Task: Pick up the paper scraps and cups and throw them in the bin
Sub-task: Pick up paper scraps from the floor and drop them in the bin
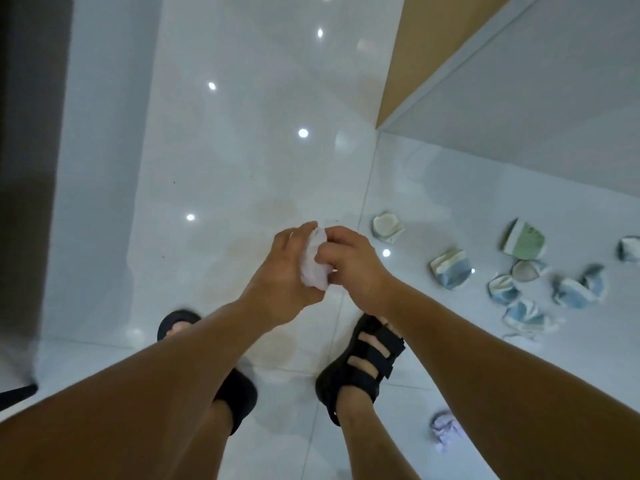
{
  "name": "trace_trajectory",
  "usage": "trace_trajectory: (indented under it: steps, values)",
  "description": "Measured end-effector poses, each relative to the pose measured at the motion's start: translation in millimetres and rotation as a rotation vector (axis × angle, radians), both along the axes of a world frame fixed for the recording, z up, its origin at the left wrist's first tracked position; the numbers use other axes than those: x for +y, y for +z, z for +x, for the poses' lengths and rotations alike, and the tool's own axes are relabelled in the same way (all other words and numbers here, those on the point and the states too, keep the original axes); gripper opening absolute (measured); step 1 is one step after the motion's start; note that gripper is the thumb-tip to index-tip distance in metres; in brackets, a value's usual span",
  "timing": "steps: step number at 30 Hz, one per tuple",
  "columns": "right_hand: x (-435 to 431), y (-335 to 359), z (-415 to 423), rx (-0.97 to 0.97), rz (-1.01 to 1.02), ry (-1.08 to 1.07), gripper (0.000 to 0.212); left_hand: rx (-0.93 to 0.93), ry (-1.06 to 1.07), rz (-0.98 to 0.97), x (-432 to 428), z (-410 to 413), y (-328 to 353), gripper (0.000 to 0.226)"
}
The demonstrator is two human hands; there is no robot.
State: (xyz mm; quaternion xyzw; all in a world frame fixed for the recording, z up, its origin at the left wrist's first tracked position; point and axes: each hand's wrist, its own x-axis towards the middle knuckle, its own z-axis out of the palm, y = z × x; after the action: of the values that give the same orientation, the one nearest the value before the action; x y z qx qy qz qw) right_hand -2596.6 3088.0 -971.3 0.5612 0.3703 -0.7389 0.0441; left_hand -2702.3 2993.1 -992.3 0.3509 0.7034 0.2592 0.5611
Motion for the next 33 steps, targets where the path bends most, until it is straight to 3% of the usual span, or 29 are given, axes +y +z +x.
trace_trajectory:
  steps: [2, 3, 6, 8, 10, 12, 14, 17, 22, 33]
  values:
    - [4.0, -2.8, 11.9, 0.022, -0.102, -0.052, 0.015, -0.069, 0.052, 0.025, 7.1, 5.7, -4.3, 0.032]
    - [5.0, -7.2, 19.6, 0.016, -0.116, -0.049, 0.020, -0.043, 0.061, 0.031, 8.0, 9.3, -8.1, 0.021]
    - [12.1, -31.9, 44.9, -0.087, 0.054, 0.030, 0.021, 0.181, 0.087, 0.007, 0.4, 19.1, -26.4, 0.023]
    - [24.4, -60.0, 64.0, -0.328, 0.463, 0.299, 0.023, 0.296, 0.071, -0.063, -6.0, 19.5, -42.4, 0.026]
    - [39.6, -88.7, 80.6, -0.551, 0.774, 0.594, 0.050, 0.365, -0.005, -0.139, -9.5, 15.2, -59.5, 0.028]
    - [49.3, -117.1, 92.5, -0.704, 0.818, 0.762, 0.072, 0.388, -0.068, -0.160, -12.1, 8.5, -76.5, 0.033]
    - [50.8, -140.9, 95.1, -0.765, 0.763, 0.769, 0.073, 0.385, -0.084, -0.180, -15.5, 0.5, -87.4, 0.041]
    - [40.3, -158.7, 87.6, -0.744, 0.798, 0.606, 0.054, 0.377, -0.083, -0.255, -18.5, -10.8, -93.6, 0.048]
    - [22.4, -133.2, 64.5, -0.658, 0.767, 0.663, 0.051, 0.376, -0.069, -0.292, -20.0, -32.5, -68.9, 0.042]
    - [16.6, 83.1, -52.7, -0.454, 0.944, 1.028, 0.054, 0.465, -0.026, -0.219, -4.7, -123.9, 129.1, 0.021]
